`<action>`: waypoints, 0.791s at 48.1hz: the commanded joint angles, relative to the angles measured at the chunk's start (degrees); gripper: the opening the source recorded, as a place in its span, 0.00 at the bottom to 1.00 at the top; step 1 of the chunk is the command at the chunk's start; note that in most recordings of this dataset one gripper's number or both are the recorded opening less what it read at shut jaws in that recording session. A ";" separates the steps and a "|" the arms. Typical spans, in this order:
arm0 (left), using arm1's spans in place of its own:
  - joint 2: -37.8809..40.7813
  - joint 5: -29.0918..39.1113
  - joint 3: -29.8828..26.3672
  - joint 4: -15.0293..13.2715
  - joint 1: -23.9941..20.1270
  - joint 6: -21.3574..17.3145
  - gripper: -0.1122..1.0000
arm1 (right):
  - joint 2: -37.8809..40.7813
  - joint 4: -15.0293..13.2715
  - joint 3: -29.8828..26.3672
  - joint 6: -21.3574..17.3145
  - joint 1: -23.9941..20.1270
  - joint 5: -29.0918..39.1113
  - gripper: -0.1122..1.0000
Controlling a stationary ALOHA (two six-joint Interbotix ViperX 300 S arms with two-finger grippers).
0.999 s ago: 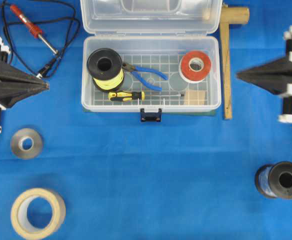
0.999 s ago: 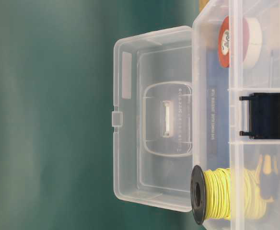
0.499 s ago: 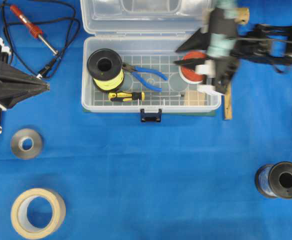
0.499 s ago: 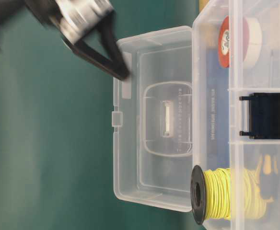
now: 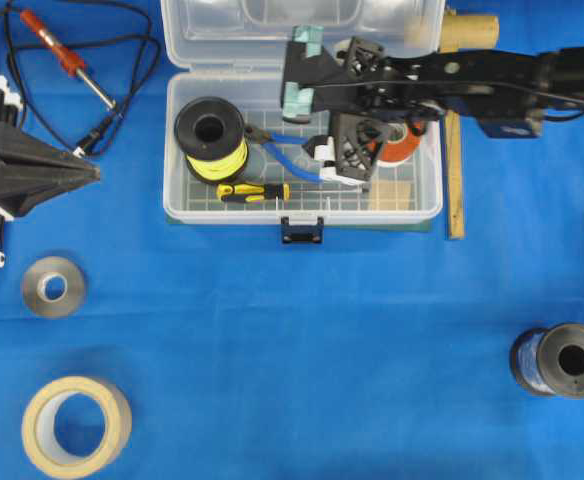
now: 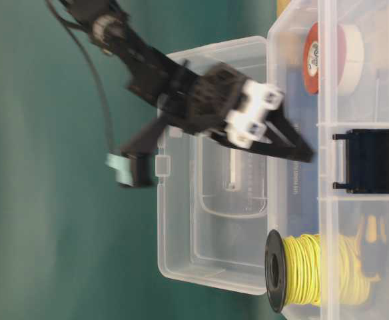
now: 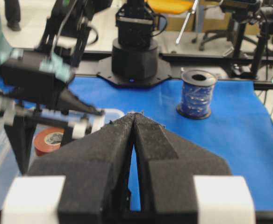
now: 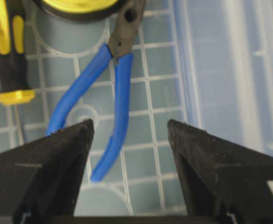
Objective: Pick the nipper from the toolbox among several items.
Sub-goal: 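Move the right gripper into the toolbox and close on the blue pliers handle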
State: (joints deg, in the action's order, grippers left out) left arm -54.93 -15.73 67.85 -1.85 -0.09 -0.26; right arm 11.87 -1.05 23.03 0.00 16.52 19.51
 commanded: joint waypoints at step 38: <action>0.44 -0.18 -0.70 -0.18 0.00 0.18 0.10 | -1.76 0.09 -0.70 0.79 0.00 -2.46 0.21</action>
State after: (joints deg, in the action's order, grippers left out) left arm -55.02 -15.56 67.85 -1.85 -0.09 -0.18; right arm 15.12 -1.14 22.59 1.05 16.79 17.14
